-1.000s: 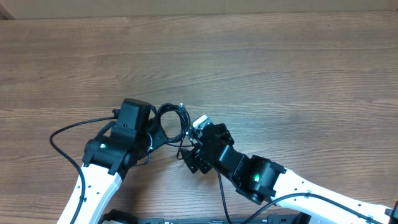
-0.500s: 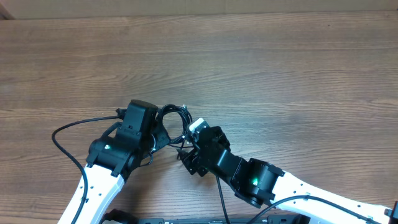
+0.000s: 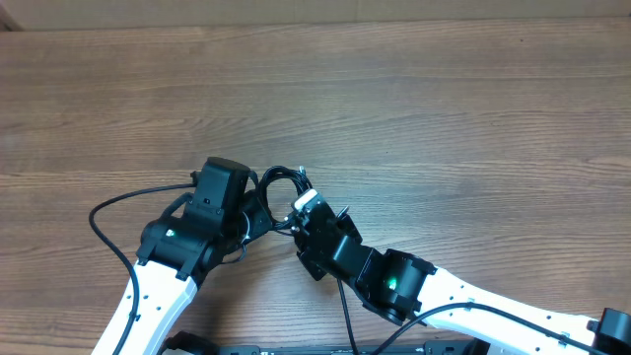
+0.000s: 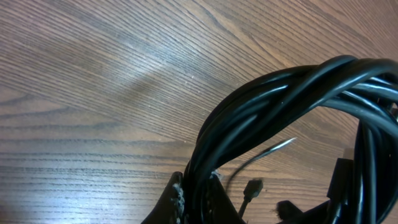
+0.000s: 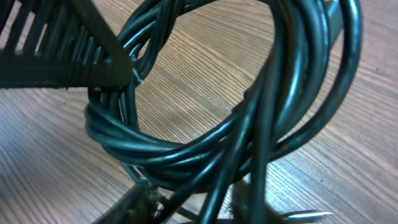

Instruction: Untangle cables

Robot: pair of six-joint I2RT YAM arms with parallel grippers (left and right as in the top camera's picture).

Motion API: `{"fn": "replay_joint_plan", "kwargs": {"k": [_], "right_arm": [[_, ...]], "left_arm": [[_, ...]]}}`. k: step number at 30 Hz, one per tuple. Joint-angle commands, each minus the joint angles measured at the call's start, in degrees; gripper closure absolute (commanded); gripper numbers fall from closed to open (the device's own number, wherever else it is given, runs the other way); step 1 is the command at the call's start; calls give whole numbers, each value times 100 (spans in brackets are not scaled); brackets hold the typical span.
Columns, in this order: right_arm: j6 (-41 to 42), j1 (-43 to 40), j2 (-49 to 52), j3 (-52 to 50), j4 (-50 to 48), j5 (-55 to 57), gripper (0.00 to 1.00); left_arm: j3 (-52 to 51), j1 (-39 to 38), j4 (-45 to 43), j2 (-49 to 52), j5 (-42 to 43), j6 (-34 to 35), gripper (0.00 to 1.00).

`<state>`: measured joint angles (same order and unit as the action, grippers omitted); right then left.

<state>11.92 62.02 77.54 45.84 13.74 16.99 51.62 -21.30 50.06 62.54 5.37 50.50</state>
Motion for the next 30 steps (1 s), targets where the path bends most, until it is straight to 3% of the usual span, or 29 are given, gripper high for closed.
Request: {"fn": "replay_joint_plan", "kwargs": {"k": [1, 5, 9, 17, 24, 30], "right_arm": [[57, 17, -35, 177, -17, 96, 77], [634, 17, -144, 181, 96, 74, 96], [898, 15, -431, 184, 254, -280, 96], [1209, 15, -1272, 184, 243, -1902, 96], [1733, -94, -1445, 184, 50, -1967, 96], [1963, -503, -1364, 181, -44, -1967, 96]], "left_arm": [[-24, -26, 7, 7, -153, -365, 96], [-24, -26, 66, 7, -1141, -363, 96], [-24, -26, 66, 7, -1510, -420, 96], [-24, -28, -42, 7, -1436, -944, 96], [-24, -332, -459, 7, -691, -1552, 96], [-24, -719, -505, 7, -544, -1582, 96]]}}
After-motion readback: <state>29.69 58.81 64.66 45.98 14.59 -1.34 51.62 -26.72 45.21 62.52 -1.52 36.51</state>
